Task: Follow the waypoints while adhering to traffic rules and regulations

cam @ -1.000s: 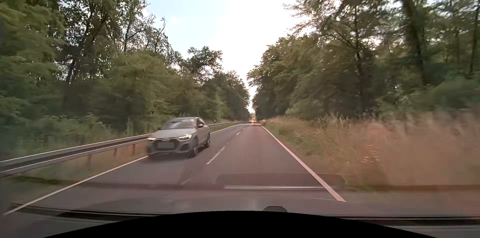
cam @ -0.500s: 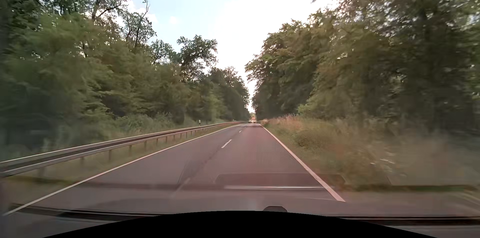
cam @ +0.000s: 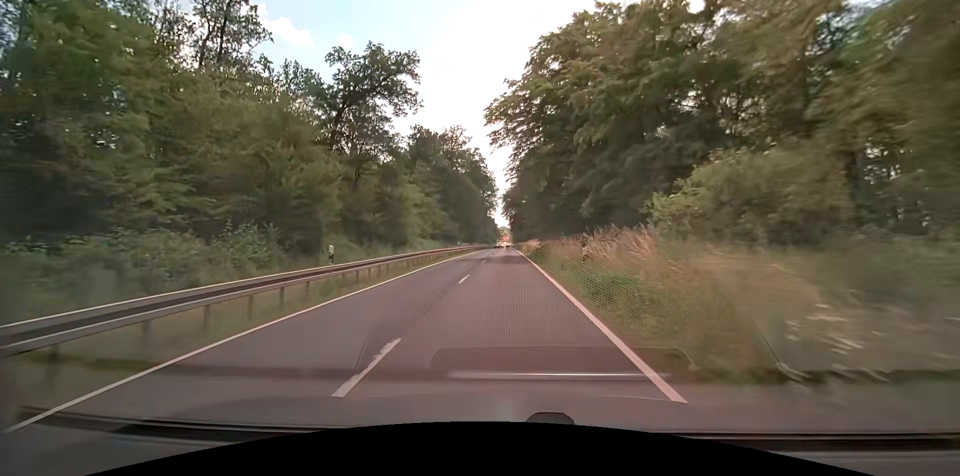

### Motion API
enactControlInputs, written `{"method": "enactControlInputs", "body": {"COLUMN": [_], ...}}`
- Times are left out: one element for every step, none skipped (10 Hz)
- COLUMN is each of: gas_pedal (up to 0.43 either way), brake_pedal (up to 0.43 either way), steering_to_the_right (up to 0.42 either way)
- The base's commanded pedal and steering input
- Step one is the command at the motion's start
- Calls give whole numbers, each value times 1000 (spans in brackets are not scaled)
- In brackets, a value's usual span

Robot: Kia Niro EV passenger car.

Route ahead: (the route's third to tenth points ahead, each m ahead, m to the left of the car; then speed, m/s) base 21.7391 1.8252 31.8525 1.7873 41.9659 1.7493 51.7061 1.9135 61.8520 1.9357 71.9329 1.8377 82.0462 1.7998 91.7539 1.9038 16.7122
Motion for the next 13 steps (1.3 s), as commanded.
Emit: {"method": "enactControlInputs", "body": {"gas_pedal": [98,98,98,98,98,98,98,98,98,98,98,98,98], "brake_pedal": [0,0,0,0,0,0,0,0,0,0,0,0,0], "steering_to_the_right": [-5,-6,-6,-6,-6,-5,-4,-4,-4,-4,-4,-4,-4]}}
